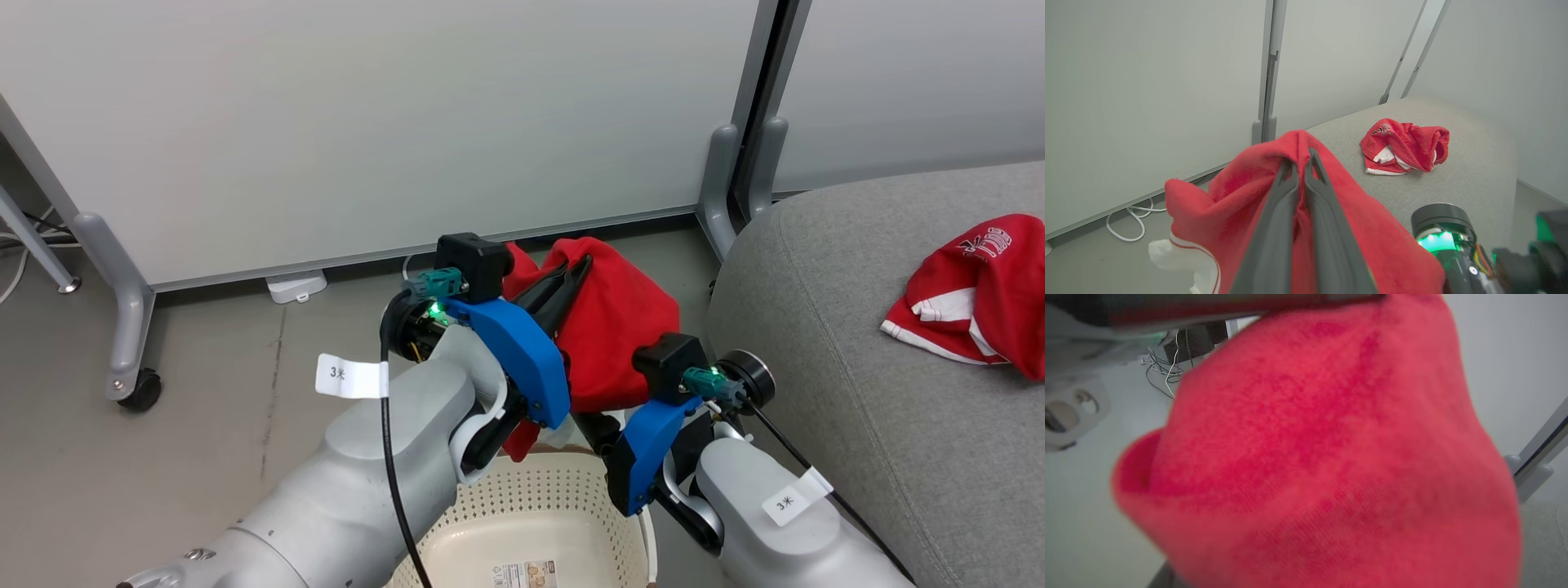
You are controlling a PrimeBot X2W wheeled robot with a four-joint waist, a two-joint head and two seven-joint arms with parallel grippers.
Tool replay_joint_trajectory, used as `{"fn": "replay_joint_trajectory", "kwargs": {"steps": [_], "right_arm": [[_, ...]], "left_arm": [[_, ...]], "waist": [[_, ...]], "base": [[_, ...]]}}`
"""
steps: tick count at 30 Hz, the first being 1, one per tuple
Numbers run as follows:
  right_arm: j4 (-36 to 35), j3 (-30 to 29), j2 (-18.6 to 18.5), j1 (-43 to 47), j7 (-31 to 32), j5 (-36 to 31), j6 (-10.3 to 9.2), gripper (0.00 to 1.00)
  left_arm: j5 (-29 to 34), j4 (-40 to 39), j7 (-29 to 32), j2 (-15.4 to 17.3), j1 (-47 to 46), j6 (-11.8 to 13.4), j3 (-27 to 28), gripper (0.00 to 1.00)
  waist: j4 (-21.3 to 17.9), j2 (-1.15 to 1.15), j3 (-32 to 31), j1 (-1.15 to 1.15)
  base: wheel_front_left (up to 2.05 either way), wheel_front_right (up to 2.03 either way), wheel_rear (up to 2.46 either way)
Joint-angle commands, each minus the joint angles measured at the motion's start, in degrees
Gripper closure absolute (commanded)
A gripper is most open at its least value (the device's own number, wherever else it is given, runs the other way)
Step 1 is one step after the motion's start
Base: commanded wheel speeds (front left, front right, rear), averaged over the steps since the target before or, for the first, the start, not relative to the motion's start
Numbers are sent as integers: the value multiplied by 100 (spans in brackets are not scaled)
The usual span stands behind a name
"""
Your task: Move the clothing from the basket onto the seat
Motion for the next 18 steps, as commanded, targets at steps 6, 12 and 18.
{"fn": "replay_joint_trajectory", "kwargs": {"steps": [6, 12, 18], "right_arm": [[236, 258, -7, -323, -82, 301, 1, 0], [467, 406, -7, -519, -138, 584, 1, 100], [518, 542, -8, -594, -183, 703, 1, 100]], "left_arm": [[-107, -67, -35, -26, -104, -13, -90, 100], [-180, -106, -28, -45, -80, -13, -179, 100], [-232, -90, -46, -18, -76, -13, -220, 100]], "waist": [[44, 0, -21, 0], [99, 0, -44, 0], [70, 0, -56, 0]], "base": [[0, 0, 0], [0, 0, 0], [0, 0, 0]]}}
